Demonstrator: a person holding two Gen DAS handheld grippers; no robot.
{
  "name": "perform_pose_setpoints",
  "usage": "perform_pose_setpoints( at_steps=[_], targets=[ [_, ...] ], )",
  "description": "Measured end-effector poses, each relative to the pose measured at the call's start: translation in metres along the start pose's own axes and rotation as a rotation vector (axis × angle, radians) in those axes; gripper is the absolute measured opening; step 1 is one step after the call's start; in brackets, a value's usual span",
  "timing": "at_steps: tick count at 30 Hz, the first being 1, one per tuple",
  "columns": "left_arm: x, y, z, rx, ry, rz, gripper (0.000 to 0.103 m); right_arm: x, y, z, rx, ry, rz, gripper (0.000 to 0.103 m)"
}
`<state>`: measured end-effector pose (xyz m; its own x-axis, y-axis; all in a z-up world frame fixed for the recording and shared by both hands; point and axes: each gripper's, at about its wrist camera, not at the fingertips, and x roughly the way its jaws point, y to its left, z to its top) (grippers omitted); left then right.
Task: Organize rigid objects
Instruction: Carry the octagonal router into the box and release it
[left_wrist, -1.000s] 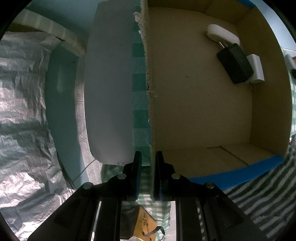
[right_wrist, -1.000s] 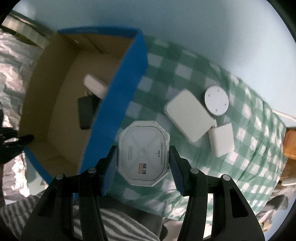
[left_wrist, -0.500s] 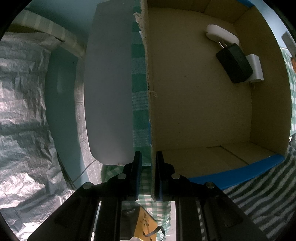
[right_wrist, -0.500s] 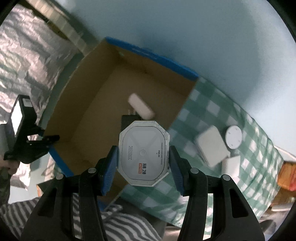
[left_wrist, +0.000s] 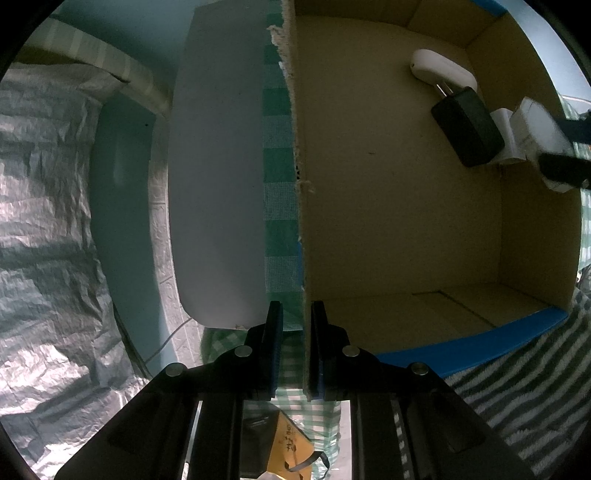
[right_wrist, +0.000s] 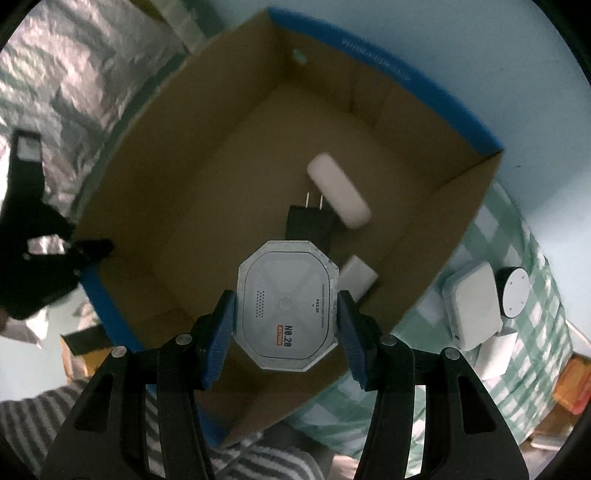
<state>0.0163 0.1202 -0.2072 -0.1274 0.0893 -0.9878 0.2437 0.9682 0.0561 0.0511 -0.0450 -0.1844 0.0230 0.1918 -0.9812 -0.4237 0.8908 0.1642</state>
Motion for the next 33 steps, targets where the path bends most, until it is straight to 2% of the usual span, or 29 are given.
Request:
perform_pose_setpoints(
  at_steps=[6,16,33],
  targets=[
    [0.000,-0.001,-0.001,0.000,-0.001,-0.001,0.015,0.017,-0.002,-0.005,-0.014,0.028,-0.009,0.053],
    [0.000,-0.001,-0.001,0.000,0.000,0.001,0.015,0.014,-0.006,-0.006,-0.013,0.018,0.010,0.053],
    [0.000,-0.001,0.000,0.003,0.006,0.009,0.015,-0.029,-0.021,-0.018,-0.009,-0.069,0.038,0.053]
  ],
)
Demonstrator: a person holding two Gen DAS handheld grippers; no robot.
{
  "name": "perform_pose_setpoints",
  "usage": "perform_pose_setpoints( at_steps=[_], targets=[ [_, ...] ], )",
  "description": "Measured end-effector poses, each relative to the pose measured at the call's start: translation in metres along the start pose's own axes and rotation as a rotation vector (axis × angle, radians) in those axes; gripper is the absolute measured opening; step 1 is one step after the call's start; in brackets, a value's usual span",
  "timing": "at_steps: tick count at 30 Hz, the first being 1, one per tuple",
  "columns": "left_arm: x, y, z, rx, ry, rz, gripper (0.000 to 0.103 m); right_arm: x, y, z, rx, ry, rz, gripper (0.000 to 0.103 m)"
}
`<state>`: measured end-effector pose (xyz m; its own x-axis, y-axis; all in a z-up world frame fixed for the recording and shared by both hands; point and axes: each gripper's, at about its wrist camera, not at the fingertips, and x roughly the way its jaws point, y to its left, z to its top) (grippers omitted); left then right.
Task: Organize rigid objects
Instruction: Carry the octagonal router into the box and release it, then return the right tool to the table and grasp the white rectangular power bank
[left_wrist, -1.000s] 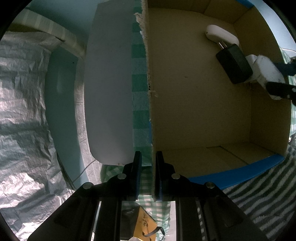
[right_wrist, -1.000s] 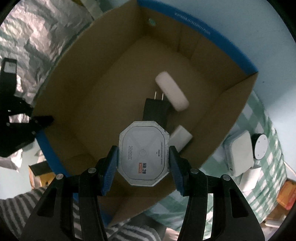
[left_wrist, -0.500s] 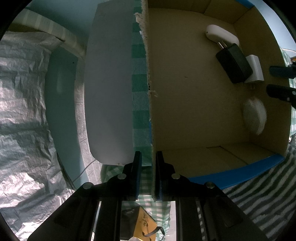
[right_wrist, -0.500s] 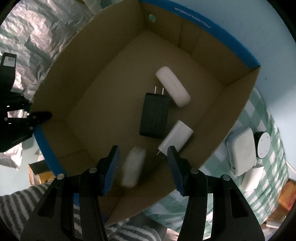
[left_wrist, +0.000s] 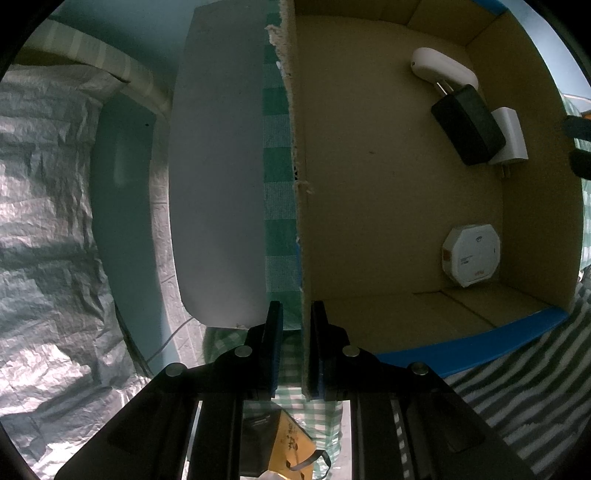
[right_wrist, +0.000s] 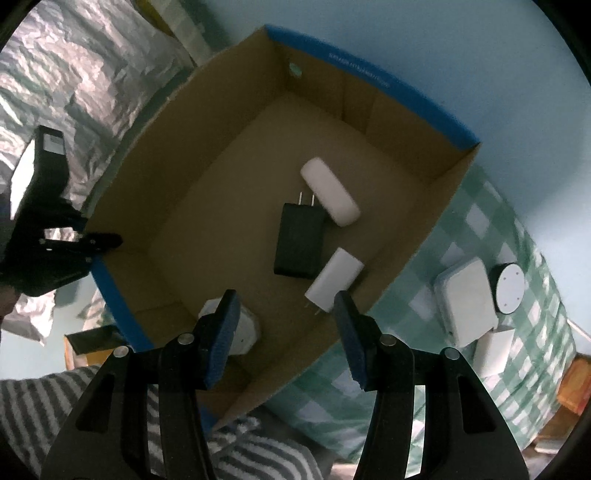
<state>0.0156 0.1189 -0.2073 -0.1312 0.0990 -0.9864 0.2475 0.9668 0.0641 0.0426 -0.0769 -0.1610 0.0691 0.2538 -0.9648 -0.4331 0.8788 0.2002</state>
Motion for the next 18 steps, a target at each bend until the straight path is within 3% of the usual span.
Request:
perform_pose_setpoints(
  at_steps=[10,18],
  targets=[
    [-0.002,0.001,0.001,-0.011,0.005,0.003,0.015,-0.035,-0.021,-0.010,-0.001,-0.048,-0.016,0.053],
    [-0.002,0.003,0.000,-0.020,0.004,0.006,0.015,-0.028,-0.088,-0.021,0.064,-0.022,-0.079,0.055]
  ],
)
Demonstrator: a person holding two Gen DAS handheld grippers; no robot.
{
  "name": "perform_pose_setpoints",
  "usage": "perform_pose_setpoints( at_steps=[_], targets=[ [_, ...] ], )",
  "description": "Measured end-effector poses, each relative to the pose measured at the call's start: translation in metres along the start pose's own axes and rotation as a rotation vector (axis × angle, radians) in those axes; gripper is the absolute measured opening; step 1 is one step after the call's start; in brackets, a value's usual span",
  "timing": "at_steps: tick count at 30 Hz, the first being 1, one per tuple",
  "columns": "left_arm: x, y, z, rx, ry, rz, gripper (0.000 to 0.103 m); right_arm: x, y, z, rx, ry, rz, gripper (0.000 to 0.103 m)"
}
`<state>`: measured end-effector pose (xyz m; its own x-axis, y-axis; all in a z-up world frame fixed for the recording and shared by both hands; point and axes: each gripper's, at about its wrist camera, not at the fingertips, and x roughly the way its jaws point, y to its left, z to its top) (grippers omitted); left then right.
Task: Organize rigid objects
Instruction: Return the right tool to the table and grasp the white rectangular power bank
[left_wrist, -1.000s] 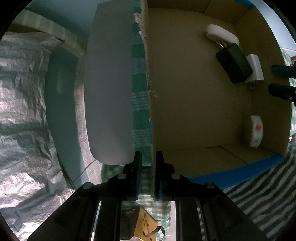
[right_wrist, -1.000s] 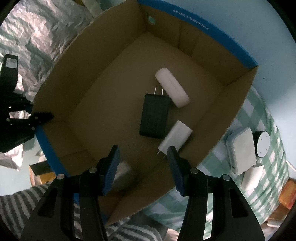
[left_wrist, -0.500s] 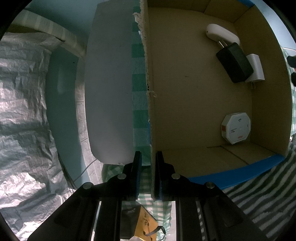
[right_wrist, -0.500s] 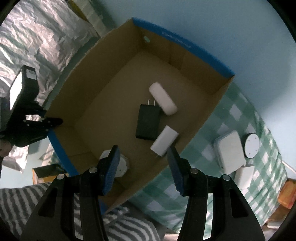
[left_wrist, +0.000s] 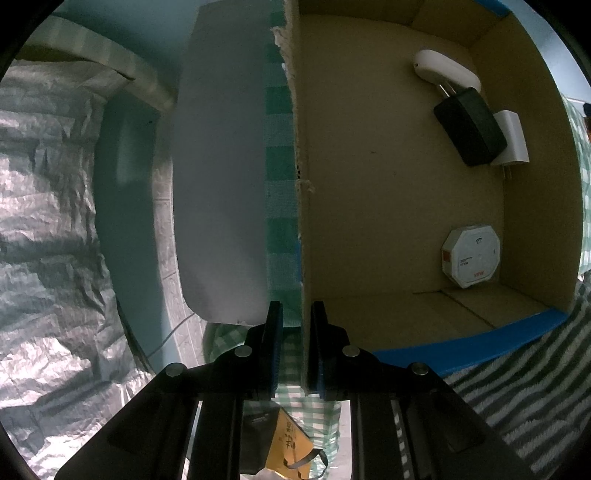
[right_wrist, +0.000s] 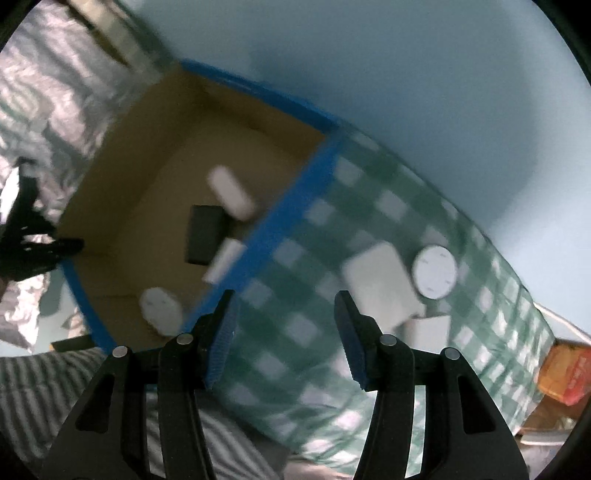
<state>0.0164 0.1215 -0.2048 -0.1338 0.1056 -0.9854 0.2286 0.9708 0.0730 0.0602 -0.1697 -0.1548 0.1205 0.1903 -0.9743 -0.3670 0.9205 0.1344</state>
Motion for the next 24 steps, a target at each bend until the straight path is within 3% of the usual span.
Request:
perform_pose_setpoints(
  at_steps=[7,17,24],
  targets=[
    [0.000,-0.002,0.002,-0.011,0.008,0.010,0.015,0.042,-0.049,0.001,-0.021,0.045,-0.043,0.060],
    [-0.004,-0.006,-0.001,-0.044,0.016,0.018,0.015,0.097,-0.052,0.005,-0.260,0.100,-0.119,0.065],
    [-0.003,-0.005,-0.001,-0.058,0.022,0.019,0.015,0.124,-0.052,0.011,-0.283,0.163,-0.125,0.069]
  ],
)
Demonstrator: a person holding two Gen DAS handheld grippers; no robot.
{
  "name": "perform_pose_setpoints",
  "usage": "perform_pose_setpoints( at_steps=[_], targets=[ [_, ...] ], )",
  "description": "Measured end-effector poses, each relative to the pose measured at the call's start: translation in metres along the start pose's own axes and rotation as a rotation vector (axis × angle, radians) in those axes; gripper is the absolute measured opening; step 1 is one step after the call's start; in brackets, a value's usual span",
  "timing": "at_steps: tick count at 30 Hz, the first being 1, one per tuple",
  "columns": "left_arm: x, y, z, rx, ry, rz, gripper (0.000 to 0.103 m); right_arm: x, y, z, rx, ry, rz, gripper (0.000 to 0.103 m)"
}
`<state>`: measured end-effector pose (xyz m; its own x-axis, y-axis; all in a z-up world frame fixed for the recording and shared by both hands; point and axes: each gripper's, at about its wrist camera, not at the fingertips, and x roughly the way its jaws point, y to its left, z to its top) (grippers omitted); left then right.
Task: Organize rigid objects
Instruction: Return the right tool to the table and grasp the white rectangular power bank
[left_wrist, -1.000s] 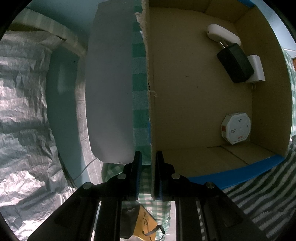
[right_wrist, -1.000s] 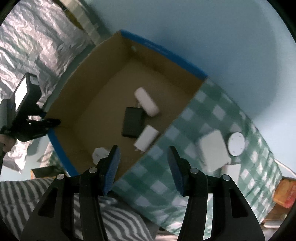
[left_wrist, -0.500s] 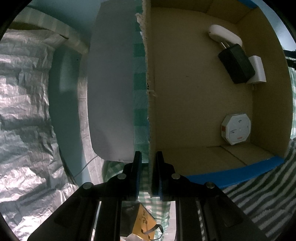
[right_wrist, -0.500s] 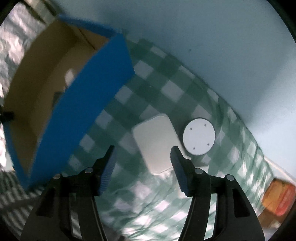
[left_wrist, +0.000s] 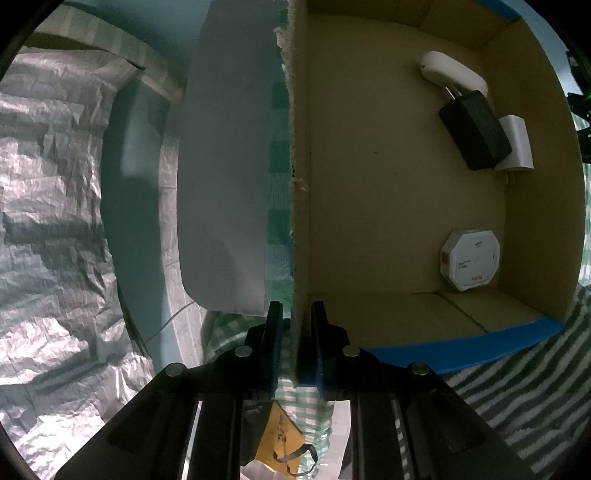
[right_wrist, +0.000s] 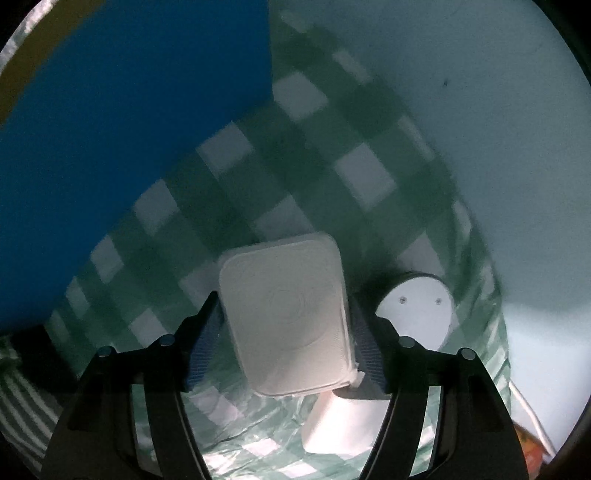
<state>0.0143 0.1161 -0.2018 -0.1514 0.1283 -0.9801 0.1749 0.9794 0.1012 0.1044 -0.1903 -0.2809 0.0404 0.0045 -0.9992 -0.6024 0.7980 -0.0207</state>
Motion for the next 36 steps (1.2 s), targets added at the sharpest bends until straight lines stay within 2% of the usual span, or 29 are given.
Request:
perform_pose_setpoints(
  at_steps=[2,5,14,20,26,36],
  targets=[
    [0.000,0.000,0.000,0.001,0.000,0.001,0.015,0.006,0.000,0.002,0.001,0.019,-0.005,0.070],
    [0.001,0.001,0.000,0.001,-0.001,0.000,0.015,0.009,-0.009,0.002,0.098,0.037,0.039,0.070],
    [0.000,0.002,0.000,0.011,-0.005,-0.006,0.015,0.008,-0.016,0.007,0.281,0.062,0.056,0.067],
    [0.001,0.000,0.001,0.030,-0.005,-0.006,0.015,0.003,-0.015,0.008,0.312,0.038,0.063,0.066],
    [-0.002,-0.001,-0.001,0.040,-0.014,-0.010,0.015,-0.010,-0.019,-0.011,0.359,0.025,0.105,0.064],
    [-0.003,-0.004,-0.001,0.064,-0.021,-0.010,0.015,-0.057,-0.007,-0.026,0.372,-0.047,0.147,0.063]
  ],
)
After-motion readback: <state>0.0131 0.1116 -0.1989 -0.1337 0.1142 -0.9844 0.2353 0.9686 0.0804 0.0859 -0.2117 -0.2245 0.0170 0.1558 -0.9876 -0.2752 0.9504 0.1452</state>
